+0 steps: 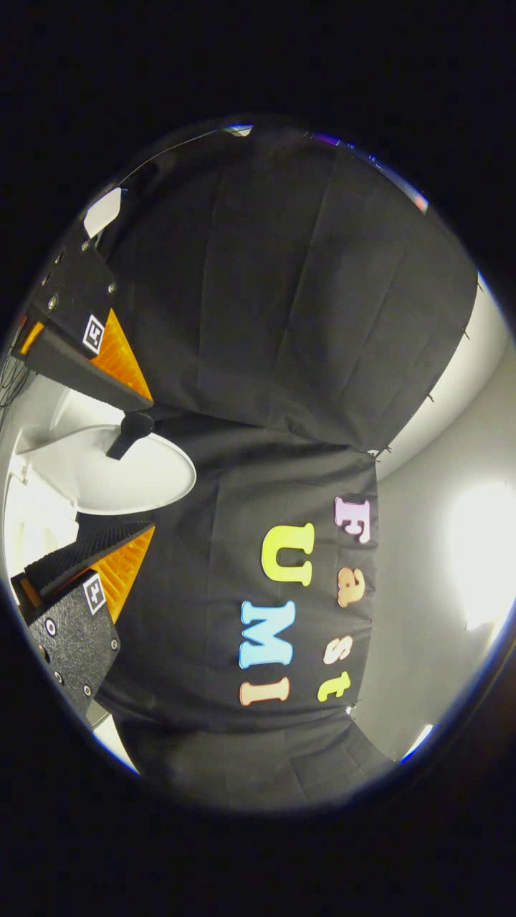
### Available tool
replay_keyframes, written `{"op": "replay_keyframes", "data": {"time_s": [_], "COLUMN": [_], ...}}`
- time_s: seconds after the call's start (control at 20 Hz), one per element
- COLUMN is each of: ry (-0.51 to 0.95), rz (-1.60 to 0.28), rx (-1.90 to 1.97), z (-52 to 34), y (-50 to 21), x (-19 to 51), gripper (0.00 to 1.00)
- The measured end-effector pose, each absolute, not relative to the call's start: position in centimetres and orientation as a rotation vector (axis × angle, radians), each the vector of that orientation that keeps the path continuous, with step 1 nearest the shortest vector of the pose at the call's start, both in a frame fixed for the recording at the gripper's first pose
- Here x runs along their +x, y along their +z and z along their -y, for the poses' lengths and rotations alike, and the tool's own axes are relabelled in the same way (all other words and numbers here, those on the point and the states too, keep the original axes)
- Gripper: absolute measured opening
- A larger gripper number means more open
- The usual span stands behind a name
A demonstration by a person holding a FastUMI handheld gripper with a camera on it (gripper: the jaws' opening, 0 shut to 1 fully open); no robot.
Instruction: Open the toilet lid.
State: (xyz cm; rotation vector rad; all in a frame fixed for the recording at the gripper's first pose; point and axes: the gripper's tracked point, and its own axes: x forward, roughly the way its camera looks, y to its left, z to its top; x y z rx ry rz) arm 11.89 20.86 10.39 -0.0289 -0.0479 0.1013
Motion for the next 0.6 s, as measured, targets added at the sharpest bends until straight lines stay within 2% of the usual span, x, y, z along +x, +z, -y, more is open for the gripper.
{"op": "replay_keyframes", "data": {"time_s": [0.6], "ry": [0.005], "rz": [0.085], "rx": [0.027], "z": [-10.5], "y": [11.4], "x": [5.7], "gripper": [0.95]}}
